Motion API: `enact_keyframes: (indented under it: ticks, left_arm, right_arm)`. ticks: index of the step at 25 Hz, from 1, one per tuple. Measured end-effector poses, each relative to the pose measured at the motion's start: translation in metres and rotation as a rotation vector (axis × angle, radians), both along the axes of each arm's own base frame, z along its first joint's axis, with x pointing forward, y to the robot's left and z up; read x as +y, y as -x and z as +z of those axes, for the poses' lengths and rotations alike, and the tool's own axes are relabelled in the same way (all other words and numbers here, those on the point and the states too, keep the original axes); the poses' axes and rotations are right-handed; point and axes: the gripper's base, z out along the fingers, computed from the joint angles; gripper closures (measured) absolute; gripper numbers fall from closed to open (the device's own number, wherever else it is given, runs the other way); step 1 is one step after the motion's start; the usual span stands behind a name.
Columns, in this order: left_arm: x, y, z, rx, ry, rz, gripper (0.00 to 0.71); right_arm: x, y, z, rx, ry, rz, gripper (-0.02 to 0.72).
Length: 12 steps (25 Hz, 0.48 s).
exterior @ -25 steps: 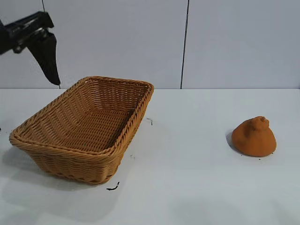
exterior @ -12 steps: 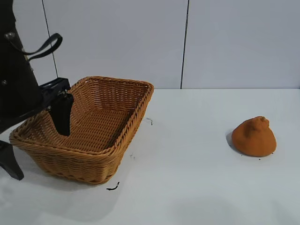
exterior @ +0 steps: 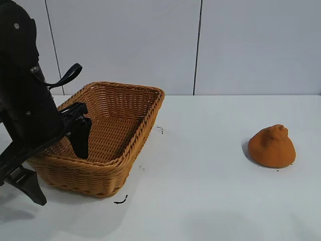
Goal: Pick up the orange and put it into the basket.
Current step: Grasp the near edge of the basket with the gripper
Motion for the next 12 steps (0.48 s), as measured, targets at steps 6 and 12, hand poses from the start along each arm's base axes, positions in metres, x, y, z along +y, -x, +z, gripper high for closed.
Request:
enact_keyframes:
  ticks: [6, 12]
  left_arm:
    - [0.0, 0.001, 0.001, 0.021, 0.003, 0.049, 0.618]
    - [0.002, -0.007, 0.019, -0.025, 0.02, 0.03, 0.62]
  right_arm:
    - [0.0, 0.0, 0.0, 0.0, 0.0, 0.0, 0.01]
    - [0.0, 0.0, 0.0, 0.0, 0.0, 0.0, 0.01]
